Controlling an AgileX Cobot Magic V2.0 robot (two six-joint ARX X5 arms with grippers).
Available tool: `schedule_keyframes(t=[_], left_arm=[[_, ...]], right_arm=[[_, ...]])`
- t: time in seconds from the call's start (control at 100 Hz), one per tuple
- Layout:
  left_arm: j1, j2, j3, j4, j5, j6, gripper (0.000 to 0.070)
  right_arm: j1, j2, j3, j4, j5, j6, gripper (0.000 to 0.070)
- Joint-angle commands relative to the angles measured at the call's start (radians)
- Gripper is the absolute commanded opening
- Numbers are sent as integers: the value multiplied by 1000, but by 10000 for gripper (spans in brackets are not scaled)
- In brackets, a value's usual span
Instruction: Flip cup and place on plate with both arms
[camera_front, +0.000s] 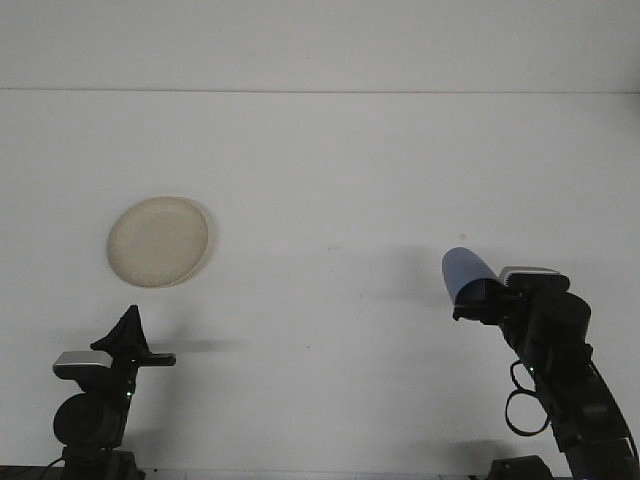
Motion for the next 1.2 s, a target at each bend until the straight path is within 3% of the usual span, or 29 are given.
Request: schedule_keyframes(t=[0.0, 0.13, 0.31, 0.56, 0.8, 0.97, 1.19], left_arm=[[-2, -2, -19, 10, 5, -5, 11], [-2, -2, -19, 10, 5, -5, 11], [-2, -2, -19, 10, 5, -5, 11], [-2, -2, -19, 10, 5, -5, 11], [-2, -2, -19, 10, 5, -5, 11], [-2, -2, -19, 10, 5, -5, 11], [-2, -2, -19, 10, 5, -5, 11]], right_arm=[[49, 4, 64, -81, 60, 64, 1], [159, 27, 175, -214, 127, 114, 1], [282, 127, 330, -334, 125, 217, 1], [433, 383, 533, -473, 116, 207, 1], [507, 639, 708, -595, 13, 154, 1], [541, 775, 785, -661, 6, 152, 1], [579, 894, 803, -700, -59, 110, 1]])
